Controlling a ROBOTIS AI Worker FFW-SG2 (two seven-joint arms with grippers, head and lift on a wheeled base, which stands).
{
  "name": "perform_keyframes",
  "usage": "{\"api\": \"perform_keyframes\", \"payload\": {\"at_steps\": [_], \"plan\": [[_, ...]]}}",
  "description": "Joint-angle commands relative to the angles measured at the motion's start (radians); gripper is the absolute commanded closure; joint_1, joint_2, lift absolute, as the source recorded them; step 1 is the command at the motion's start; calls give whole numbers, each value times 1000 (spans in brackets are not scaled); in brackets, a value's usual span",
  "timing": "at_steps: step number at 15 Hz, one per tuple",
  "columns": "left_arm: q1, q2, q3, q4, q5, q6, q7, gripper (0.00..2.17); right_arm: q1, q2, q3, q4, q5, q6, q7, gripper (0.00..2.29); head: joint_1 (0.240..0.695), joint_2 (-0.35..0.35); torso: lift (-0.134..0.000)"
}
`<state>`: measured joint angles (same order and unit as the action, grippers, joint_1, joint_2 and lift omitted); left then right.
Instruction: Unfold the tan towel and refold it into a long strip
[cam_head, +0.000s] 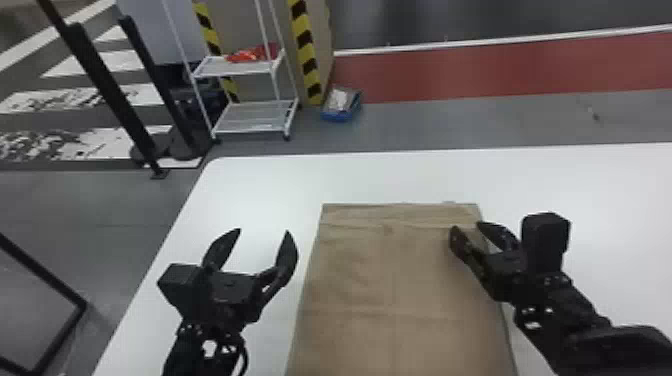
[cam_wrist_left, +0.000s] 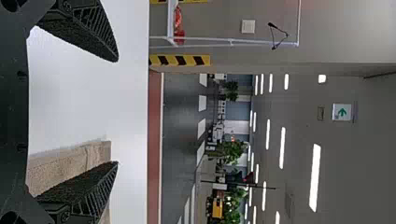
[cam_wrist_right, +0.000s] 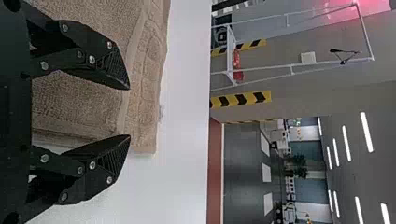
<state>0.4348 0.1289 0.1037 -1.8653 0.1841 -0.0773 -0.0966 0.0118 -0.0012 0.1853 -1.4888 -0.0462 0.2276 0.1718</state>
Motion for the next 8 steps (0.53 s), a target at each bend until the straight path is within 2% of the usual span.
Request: {"api": "perform_keyframes", "payload": {"at_steps": [1,4,6,8], "plan": [[1,2,2,0,2,0,0,97,-3,1,2,4,3,5,0,707,695,222,-125],[1,2,1,0,0,0,0,97,-3,1,2,4,-1,5,0,707,695,226,-125],[1,2,1,2,0,0,0,97,-3,1,2,4,-4,5,0,822,695,226,-125],[2,2,1,2,0,0,0,97,-3,1,2,4,-6,5,0,822,695,226,-125]]}}
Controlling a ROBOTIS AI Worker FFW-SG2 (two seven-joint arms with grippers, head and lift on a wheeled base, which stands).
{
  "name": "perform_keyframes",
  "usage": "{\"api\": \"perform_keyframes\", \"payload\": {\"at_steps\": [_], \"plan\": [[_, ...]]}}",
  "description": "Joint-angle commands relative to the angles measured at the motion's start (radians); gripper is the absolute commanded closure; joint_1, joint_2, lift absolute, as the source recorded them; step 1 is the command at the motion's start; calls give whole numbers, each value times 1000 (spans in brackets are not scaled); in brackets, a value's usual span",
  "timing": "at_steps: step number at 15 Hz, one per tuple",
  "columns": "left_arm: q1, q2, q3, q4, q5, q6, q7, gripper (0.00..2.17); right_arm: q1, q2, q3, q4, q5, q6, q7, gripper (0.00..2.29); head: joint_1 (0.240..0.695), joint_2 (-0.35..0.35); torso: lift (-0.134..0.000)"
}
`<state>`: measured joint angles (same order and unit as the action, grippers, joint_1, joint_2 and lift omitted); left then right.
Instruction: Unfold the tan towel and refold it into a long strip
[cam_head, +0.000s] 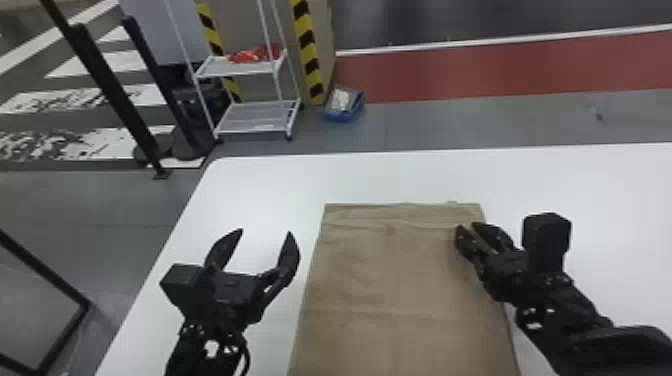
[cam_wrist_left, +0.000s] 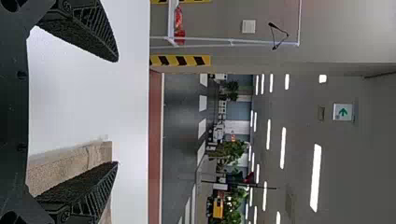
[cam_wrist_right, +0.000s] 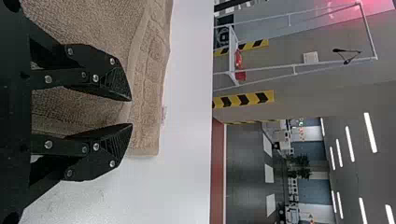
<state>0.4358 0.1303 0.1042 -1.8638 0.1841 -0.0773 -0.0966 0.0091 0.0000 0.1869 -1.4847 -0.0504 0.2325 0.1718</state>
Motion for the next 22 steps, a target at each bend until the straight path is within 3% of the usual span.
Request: {"api": "perform_keyframes", "payload": {"at_steps": [1,8,10,17,19,20,22], "plan": [[1,0,2,0,0,0,0,97,0,1,0,0,0,0,0,822,695,226,-125],[3,-1,2,-1,0,-3,0,97,-1,1,-1,1,0,0,0,829,695,227,-125],[4,0,2,-3,0,0,0,97,-1,1,-3,1,-2,0,0,1160,695,226,-125],[4,0,3,-6,0,0,0,97,22,1,-3,-39,-8,-9,0,1166,695,224,-125],[3,0,3,-6,0,0,0,97,18,1,-3,-46,-6,31,0,1109,695,226,-125],[3,0,2,-6,0,0,0,97,15,1,-1,-45,-5,40,0,859,695,227,-125],[1,0,2,-5,0,0,0,97,11,1,0,-35,-2,40,0,829,695,228,-125]]}}
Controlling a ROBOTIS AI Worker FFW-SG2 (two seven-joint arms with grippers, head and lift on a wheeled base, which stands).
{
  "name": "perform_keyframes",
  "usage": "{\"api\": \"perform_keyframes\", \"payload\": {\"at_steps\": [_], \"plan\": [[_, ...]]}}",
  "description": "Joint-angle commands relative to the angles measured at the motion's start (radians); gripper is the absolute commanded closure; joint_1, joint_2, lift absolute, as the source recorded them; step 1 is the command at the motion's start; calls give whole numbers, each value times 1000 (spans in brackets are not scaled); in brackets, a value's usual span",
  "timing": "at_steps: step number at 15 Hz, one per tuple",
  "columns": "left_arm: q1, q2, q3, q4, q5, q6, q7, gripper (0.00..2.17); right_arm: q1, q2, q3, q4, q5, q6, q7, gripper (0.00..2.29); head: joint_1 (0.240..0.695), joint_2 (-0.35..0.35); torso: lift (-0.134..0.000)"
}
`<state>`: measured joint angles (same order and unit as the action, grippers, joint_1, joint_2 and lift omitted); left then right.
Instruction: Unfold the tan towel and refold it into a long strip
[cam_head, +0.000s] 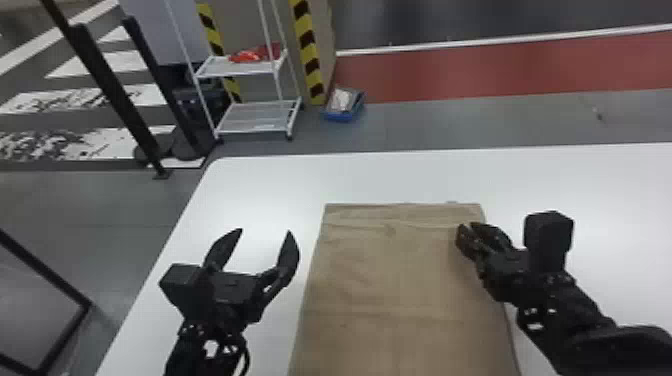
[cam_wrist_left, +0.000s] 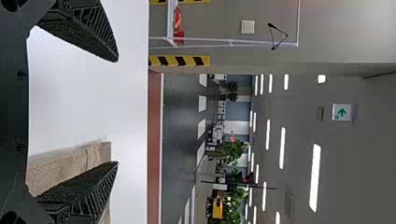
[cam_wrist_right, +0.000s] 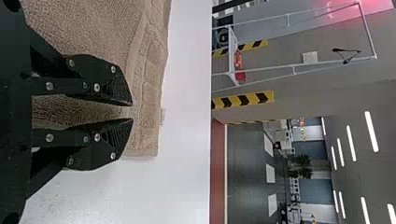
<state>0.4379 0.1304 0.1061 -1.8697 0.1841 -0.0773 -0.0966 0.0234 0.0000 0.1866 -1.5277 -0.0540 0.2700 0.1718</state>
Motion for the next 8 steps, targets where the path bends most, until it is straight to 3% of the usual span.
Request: {"api": "perform_keyframes", "payload": {"at_steps": [1,6,7,8], "plan": [[-1,0,0,1,0,0,0,97,-8,1,1,12,5,2,0,829,695,228,-125],[-1,0,0,4,0,0,0,97,-16,1,4,17,17,30,0,859,695,228,-125],[-1,0,0,4,0,0,0,97,-16,1,4,15,14,30,0,998,695,228,-125],[-1,0,0,4,0,0,0,97,-14,1,4,14,13,27,0,998,695,228,-125]]}}
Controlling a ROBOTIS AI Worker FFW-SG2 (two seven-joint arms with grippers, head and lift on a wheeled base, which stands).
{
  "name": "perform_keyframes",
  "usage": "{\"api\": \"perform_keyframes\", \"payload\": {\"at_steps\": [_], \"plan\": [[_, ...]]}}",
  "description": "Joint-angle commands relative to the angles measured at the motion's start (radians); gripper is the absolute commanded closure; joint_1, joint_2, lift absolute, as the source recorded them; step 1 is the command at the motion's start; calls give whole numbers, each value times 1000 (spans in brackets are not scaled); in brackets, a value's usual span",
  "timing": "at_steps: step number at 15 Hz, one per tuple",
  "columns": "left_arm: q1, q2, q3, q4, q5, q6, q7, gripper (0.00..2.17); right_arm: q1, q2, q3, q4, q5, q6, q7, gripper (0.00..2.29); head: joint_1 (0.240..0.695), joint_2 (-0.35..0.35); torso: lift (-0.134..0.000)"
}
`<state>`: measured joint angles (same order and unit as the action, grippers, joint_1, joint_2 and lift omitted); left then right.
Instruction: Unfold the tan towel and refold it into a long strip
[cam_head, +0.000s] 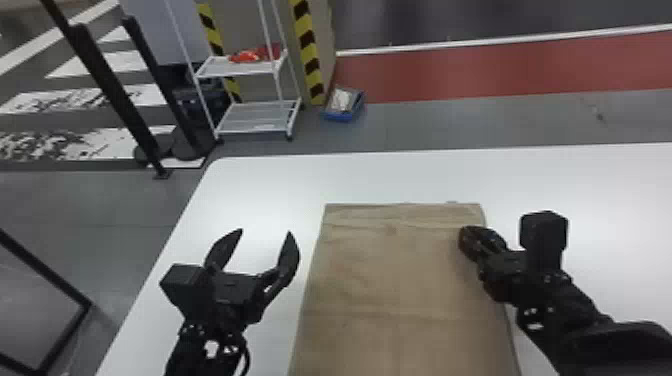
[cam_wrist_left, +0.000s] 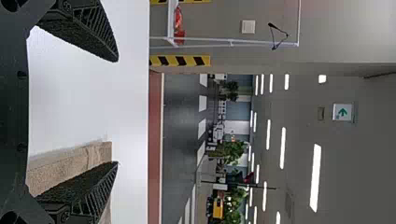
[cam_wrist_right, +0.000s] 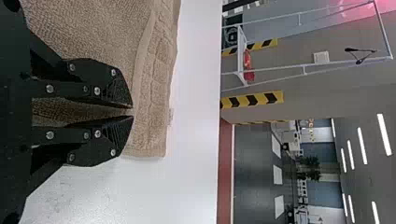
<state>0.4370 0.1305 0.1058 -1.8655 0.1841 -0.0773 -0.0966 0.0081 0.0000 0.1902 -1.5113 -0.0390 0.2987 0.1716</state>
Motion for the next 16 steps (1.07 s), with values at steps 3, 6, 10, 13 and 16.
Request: {"api": "perform_keyframes", "payload": {"at_steps": [3,6,10,13,16], "plan": [[2,0,0,2,0,0,0,97,6,1,2,-7,-1,-2,0,1001,695,230,-125],[5,0,2,2,0,0,0,97,1,1,0,-3,1,4,0,1325,695,230,-125],[5,0,2,2,0,0,0,97,29,1,0,-30,-9,-88,8,1328,695,231,-125],[5,0,2,2,0,-3,0,97,49,1,-2,-63,-13,-103,11,1332,695,234,-125],[3,0,2,5,0,0,0,97,33,1,-3,-61,-7,1,14,954,695,235,-125]]}}
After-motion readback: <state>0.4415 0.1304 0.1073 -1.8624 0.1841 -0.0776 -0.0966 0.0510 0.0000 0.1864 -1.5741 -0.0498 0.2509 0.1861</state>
